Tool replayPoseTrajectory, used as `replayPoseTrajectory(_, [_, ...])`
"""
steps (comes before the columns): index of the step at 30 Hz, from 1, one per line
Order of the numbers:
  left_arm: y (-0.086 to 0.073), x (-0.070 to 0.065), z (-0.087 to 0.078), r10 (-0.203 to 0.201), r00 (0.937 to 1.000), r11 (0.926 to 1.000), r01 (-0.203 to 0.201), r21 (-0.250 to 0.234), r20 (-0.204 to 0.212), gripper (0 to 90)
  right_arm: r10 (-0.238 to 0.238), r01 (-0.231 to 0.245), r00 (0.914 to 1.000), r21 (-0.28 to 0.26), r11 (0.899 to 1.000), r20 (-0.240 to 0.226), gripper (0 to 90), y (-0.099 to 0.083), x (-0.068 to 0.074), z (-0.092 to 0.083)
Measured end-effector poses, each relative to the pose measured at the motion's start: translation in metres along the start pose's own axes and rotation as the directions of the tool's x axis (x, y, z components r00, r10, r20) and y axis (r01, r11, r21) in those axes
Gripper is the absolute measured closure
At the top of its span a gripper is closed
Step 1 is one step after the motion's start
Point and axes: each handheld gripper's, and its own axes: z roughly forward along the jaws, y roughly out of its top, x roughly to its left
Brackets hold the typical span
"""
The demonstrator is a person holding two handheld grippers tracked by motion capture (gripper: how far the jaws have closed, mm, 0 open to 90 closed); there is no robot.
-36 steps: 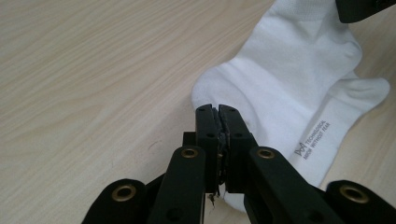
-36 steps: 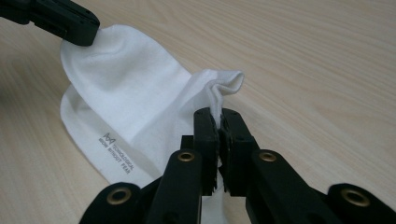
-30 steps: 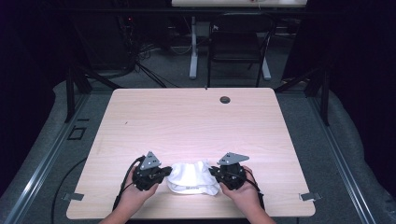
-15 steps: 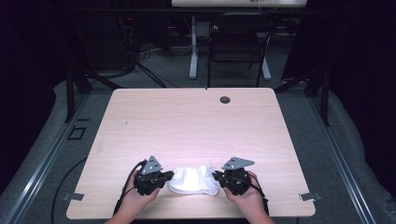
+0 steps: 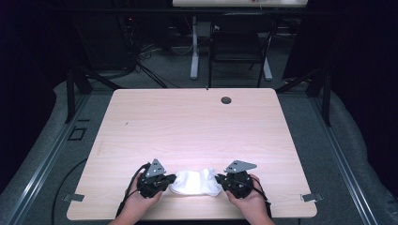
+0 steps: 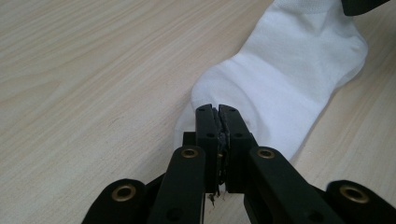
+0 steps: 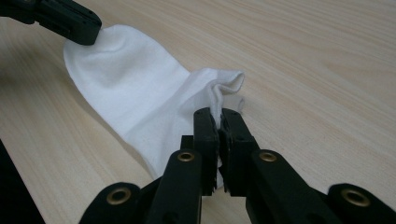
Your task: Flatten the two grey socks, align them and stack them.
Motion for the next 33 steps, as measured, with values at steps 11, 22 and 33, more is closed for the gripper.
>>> replayPoseTrajectory(11, [-0.003,0.004,0.005,-0.010,0.9999,0.9999,0.010,0.010,-0.005,87.5,0.005,-0.005,1.0000,0.026,1.000,-0.005,85.7,-0.005,-0.003,0.008])
replayPoseTrajectory(22, [-0.005,0.004,0.007,-0.005,1.0000,0.9998,0.005,0.018,-0.007,87.4,0.001,-0.001,1.0000,0.045,0.999,-0.003,85.2,-0.007,-0.003,0.012])
replayPoseTrajectory(33, [-0.006,0.006,0.009,-0.006,0.9999,0.9998,0.006,0.019,-0.010,87.0,0.011,-0.011,0.9999,0.052,0.999,0.000,81.4,-0.009,-0.005,0.015])
